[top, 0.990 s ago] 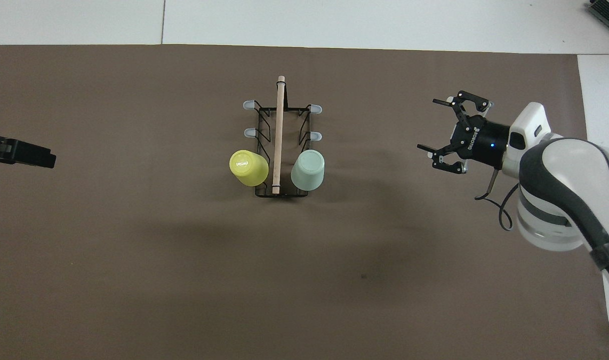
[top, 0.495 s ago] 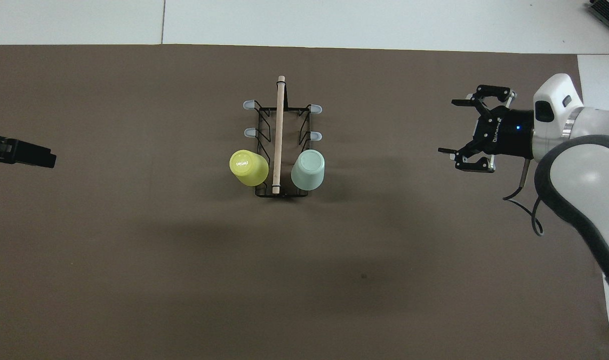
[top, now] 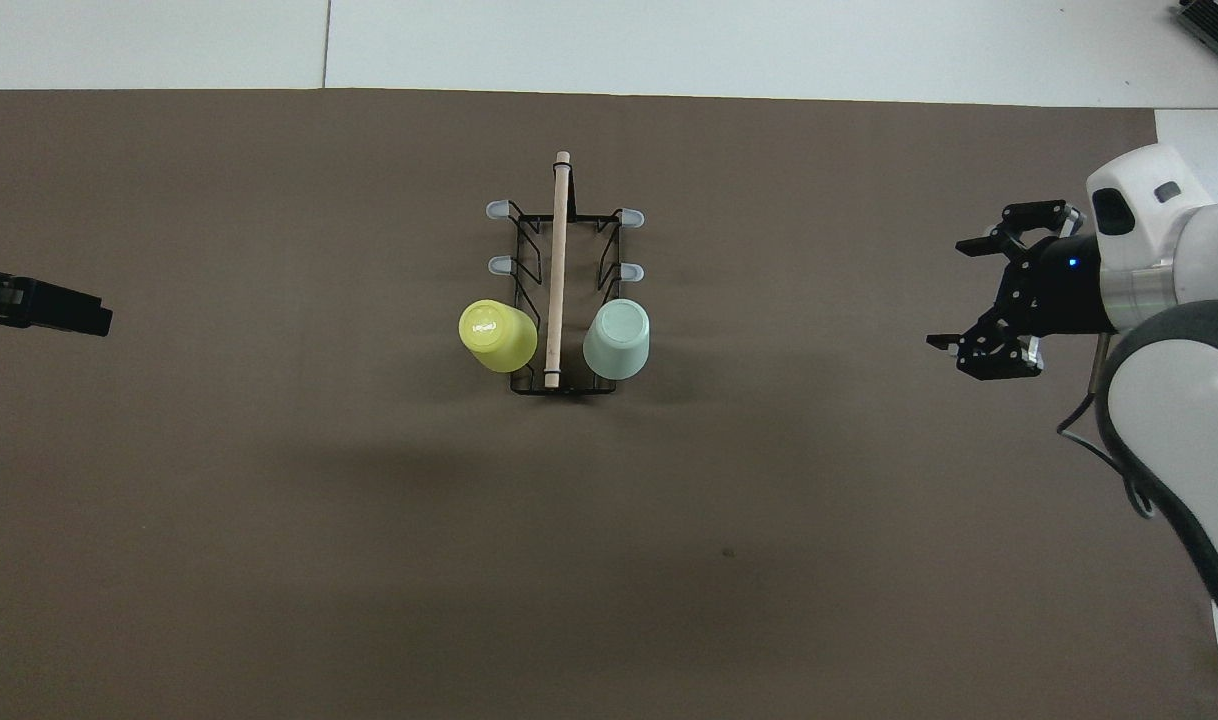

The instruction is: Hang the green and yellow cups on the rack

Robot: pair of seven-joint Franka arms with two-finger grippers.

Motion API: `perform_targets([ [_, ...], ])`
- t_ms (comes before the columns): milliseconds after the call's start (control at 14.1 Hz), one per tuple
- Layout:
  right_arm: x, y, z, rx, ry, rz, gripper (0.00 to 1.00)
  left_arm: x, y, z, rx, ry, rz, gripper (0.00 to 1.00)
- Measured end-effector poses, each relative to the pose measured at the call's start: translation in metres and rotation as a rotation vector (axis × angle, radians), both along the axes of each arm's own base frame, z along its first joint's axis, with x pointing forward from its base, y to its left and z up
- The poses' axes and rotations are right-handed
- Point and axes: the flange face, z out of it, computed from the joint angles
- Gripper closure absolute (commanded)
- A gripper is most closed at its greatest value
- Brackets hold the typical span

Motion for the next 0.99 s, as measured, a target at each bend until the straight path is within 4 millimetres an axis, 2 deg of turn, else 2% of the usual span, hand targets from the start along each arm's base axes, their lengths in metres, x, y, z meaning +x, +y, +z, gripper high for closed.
perform_targets([
  [212, -0.003, 0.000, 0.007, -0.031, 0.088, -0.155, 0.00, 0.000, 0.000, 0.000, 0.000, 0.000, 0.000, 0.00],
  [424, -0.006, 0.004, 0.005, -0.065, 0.150, -0.295, 0.00, 0.000, 0.000, 0.000, 0.000, 0.000, 0.000, 0.00],
  [778, -0.013, -0.004, 0.005, -0.055, 0.266, -0.539, 0.00, 0.000, 0.000, 0.000, 0.000, 0.000, -0.001, 0.00],
  [990, -0.019, 0.000, 0.005, -0.055, 0.341, -0.710, 0.00, 0.000, -0.002, 0.000, 0.000, 0.000, -0.004, 0.00],
])
